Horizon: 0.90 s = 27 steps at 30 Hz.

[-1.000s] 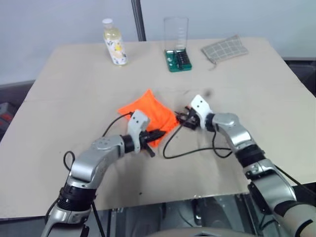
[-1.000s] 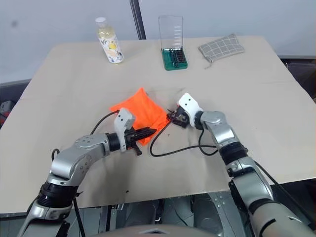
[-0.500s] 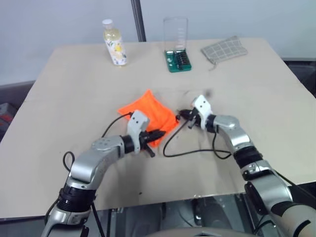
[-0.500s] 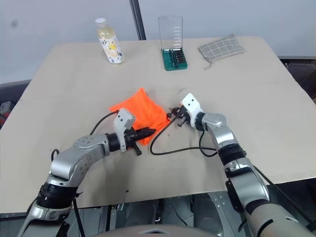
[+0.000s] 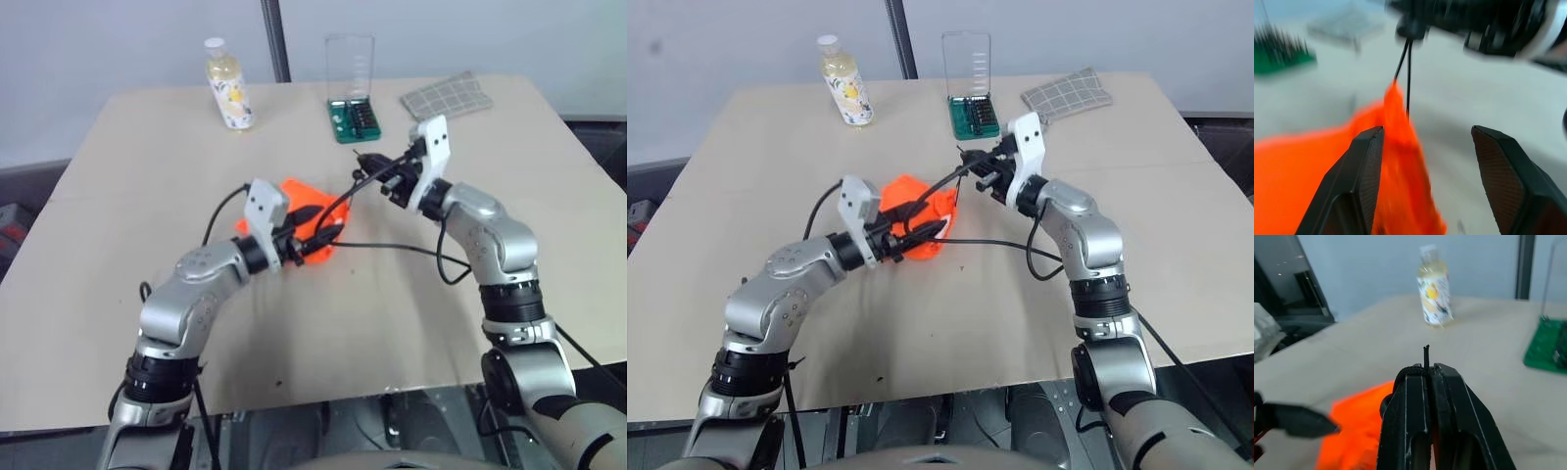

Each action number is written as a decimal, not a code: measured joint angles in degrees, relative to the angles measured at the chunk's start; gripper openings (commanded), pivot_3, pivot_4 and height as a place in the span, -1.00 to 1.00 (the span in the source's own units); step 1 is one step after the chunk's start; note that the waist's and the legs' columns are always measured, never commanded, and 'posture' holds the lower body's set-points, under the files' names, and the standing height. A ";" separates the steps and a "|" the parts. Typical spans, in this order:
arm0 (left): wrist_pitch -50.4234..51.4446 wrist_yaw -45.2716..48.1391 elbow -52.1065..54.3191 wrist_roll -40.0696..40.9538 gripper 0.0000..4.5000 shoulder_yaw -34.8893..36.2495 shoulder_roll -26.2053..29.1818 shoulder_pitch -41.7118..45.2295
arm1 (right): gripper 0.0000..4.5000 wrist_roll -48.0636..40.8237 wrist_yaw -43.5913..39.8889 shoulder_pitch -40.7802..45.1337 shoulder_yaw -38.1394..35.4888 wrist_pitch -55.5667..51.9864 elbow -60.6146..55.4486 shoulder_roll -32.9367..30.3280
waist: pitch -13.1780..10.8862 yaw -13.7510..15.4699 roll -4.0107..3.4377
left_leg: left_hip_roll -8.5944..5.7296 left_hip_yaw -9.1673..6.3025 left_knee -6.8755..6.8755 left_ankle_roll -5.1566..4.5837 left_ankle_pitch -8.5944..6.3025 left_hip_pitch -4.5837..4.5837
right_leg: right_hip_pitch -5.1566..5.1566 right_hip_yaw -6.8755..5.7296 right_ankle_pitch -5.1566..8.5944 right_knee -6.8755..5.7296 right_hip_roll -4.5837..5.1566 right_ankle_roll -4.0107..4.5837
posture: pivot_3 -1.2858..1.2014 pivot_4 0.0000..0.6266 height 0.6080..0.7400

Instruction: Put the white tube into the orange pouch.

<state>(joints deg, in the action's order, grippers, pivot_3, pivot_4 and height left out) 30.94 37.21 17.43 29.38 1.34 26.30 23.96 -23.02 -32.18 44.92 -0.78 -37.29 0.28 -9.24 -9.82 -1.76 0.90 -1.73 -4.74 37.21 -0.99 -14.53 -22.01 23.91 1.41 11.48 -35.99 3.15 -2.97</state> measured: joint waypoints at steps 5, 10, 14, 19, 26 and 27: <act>-2.66 -1.82 -0.79 0.19 0.34 1.70 -2.48 5.60 | -1.00 -0.56 -0.12 2.34 0.85 -1.58 -3.52 -1.43 | 0.00 0.06 0.00 | -0.03 0.04 0.00 0.00 0.00 -0.01 | 0.00 0.01 0.00 0.03 0.00 0.00 | 0.03 -0.52 1.00; -3.24 -1.98 -3.30 0.05 0.34 1.93 -3.34 9.62 | -1.00 -0.13 -1.46 3.26 3.49 -2.48 -5.26 -3.95 | 0.00 -0.22 0.00 | -0.02 0.08 0.00 0.00 0.00 -0.03 | 0.02 0.02 0.00 0.05 -0.02 0.00 | 0.03 -0.52 1.00; -3.89 -1.89 -5.32 -0.16 0.34 1.46 -4.15 10.52 | -1.00 0.51 -1.87 3.31 5.26 -2.48 -6.04 -4.63 | 0.00 -0.30 0.00 | -0.02 0.07 0.00 0.00 0.00 -0.03 | 0.02 0.01 0.00 0.04 -0.02 -0.01 | 0.03 -0.52 1.00; -4.26 -0.83 -6.64 -1.11 0.34 0.25 -4.27 10.54 | -1.00 1.03 -1.60 3.32 5.44 -2.49 -6.05 -4.89 | 0.00 -0.31 0.00 | -0.02 0.07 0.01 -0.01 0.00 -0.02 | 0.02 0.01 0.00 0.04 -0.03 -0.01 | 0.03 -0.52 1.00; -4.26 0.75 -7.08 -1.27 0.34 -1.10 -4.10 10.53 | -1.00 1.50 -1.10 4.45 5.49 -2.37 -6.04 -4.04 | 0.00 -0.32 0.00 | -0.01 0.06 0.00 -0.01 0.00 -0.03 | 0.02 0.02 0.00 0.05 -0.03 -0.01 | 0.03 -0.52 1.00; -4.26 0.92 -7.24 -1.30 0.34 -1.29 -4.08 10.53 | -1.00 1.51 -1.11 4.48 5.57 -2.37 -6.04 -3.91 | 0.00 -0.31 0.00 | -0.01 0.06 0.00 -0.01 0.00 -0.03 | 0.02 0.01 0.00 0.04 -0.03 -0.01 | 0.03 -0.52 1.00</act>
<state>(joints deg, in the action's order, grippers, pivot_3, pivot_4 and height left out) 26.68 38.13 10.19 28.09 0.05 22.22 34.49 -21.52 -33.29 49.40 4.79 -39.66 -5.76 -13.15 -9.82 -2.07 0.91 -1.74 -4.68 37.21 -1.00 -14.53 -22.03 23.93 1.42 11.48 -35.94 3.12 -2.97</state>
